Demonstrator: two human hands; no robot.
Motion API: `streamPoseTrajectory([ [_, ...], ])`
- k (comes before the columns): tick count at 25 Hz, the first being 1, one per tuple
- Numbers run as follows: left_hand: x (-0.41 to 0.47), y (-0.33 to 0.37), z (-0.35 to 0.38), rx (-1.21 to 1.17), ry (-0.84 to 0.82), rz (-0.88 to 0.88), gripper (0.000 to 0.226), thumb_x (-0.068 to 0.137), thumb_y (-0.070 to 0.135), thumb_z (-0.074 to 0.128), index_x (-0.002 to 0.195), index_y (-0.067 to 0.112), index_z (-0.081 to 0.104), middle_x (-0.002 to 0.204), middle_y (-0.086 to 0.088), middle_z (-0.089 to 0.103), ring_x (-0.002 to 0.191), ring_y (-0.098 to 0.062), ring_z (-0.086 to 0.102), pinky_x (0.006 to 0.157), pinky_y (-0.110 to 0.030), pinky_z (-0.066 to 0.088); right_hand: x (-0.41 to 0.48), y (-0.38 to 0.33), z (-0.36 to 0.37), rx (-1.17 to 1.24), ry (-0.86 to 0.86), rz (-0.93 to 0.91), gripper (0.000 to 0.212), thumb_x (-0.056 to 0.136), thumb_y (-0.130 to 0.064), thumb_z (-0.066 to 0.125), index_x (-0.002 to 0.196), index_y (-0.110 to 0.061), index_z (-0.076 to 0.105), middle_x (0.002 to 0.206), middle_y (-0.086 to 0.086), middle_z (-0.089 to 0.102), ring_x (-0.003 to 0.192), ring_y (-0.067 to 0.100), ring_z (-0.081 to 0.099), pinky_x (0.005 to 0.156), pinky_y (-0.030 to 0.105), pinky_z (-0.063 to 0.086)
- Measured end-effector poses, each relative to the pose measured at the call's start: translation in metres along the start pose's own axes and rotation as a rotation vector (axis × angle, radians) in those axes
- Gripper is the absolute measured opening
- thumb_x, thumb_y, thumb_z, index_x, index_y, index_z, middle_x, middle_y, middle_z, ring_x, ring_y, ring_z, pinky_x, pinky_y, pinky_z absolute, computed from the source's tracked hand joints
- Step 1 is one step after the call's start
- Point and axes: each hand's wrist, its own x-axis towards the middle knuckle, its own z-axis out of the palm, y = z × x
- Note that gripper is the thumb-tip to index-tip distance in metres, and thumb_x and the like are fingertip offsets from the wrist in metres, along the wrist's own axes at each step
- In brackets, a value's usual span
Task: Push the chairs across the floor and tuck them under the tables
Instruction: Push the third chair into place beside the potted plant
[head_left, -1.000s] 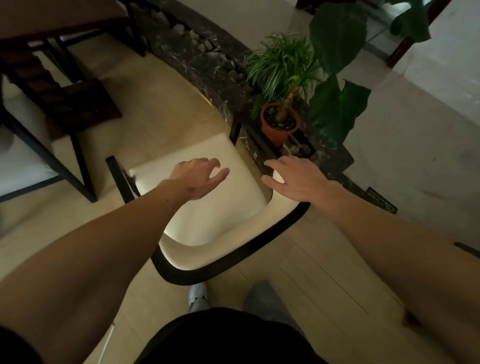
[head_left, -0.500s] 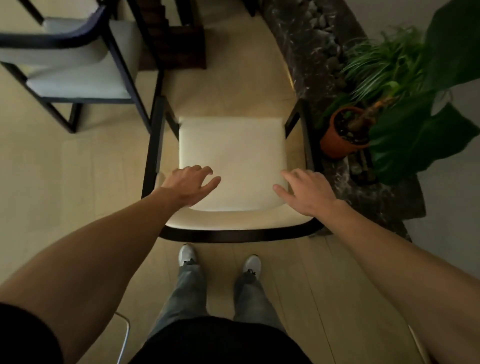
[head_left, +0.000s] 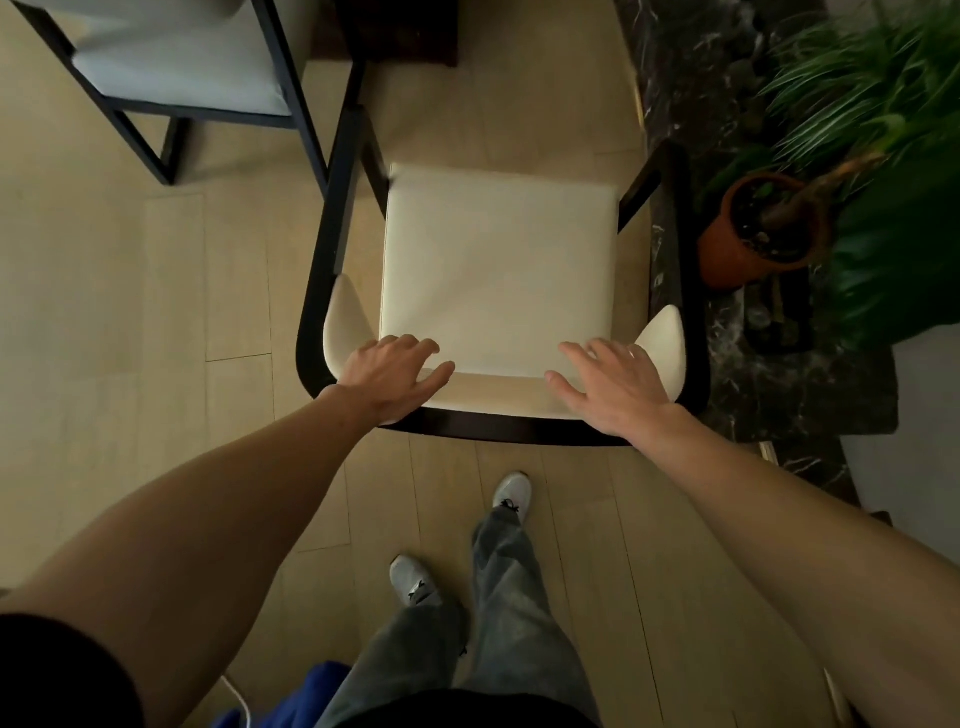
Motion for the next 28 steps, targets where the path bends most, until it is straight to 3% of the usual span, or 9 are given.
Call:
streamPoseTrajectory([
  [9, 0.009, -0.044, 0.053, 0.011, 0.007, -0.002, 0.066, 0.096, 0.065, 0.022, 0.139, 0.023, 0.051, 0.139, -0.006, 0.057, 0.13, -0.027, 0.049, 0.11, -0.049, 0.032, 0.028, -0.021, 0.065, -0.064, -0.016, 0.025, 0.077, 0.089, -0.072, 0.007, 0.142, -0.027, 0.041, 0.14, 0.012, 0.051, 0.129, 0.033, 0.045, 0.107, 0.051, 0.031],
  [14, 0.029, -0.057, 0.07, 0.046, -0.035, 0.016, 0.072, 0.093, 0.069, 0.014, 0.132, 0.025, 0.056, 0.128, -0.002, 0.063, 0.122, -0.026, 0.055, 0.107, -0.047, 0.034, 0.05, -0.017, 0.093, -0.026, -0.045, 0.058, 0.082, 0.087, -0.075, 0.004, 0.139, -0.03, 0.048, 0.137, 0.01, 0.054, 0.127, 0.031, 0.047, 0.104, 0.05, 0.035],
  [17, 0.035, -0.058, 0.076, 0.079, -0.059, 0.046, 0.076, 0.089, 0.071, 0.009, 0.124, 0.026, 0.059, 0.117, 0.0, 0.066, 0.115, -0.025, 0.057, 0.103, -0.045, 0.034, 0.051, -0.013, 0.099, 0.045, 0.005, 0.058, 0.083, 0.088, -0.075, 0.003, 0.128, -0.027, 0.058, 0.122, 0.006, 0.064, 0.113, 0.027, 0.057, 0.095, 0.046, 0.042],
  [23, 0.029, -0.057, 0.084, 0.118, -0.044, 0.042, 0.073, 0.092, 0.066, 0.012, 0.128, 0.026, 0.061, 0.12, 0.003, 0.068, 0.117, -0.022, 0.058, 0.106, -0.043, 0.035, 0.044, -0.017, 0.112, 0.032, 0.089, -0.017, 0.074, 0.093, -0.068, 0.015, 0.111, -0.021, 0.068, 0.097, -0.001, 0.071, 0.094, 0.022, 0.063, 0.086, 0.042, 0.046],
  [28, 0.029, -0.052, 0.085, 0.121, -0.025, 0.02, 0.068, 0.092, 0.062, 0.017, 0.126, 0.026, 0.063, 0.119, 0.005, 0.069, 0.119, -0.02, 0.058, 0.106, -0.042, 0.034, 0.047, -0.011, 0.117, 0.032, 0.144, -0.024, 0.062, 0.094, -0.06, 0.026, 0.106, -0.019, 0.071, 0.095, 0.001, 0.073, 0.089, 0.023, 0.065, 0.082, 0.041, 0.049],
])
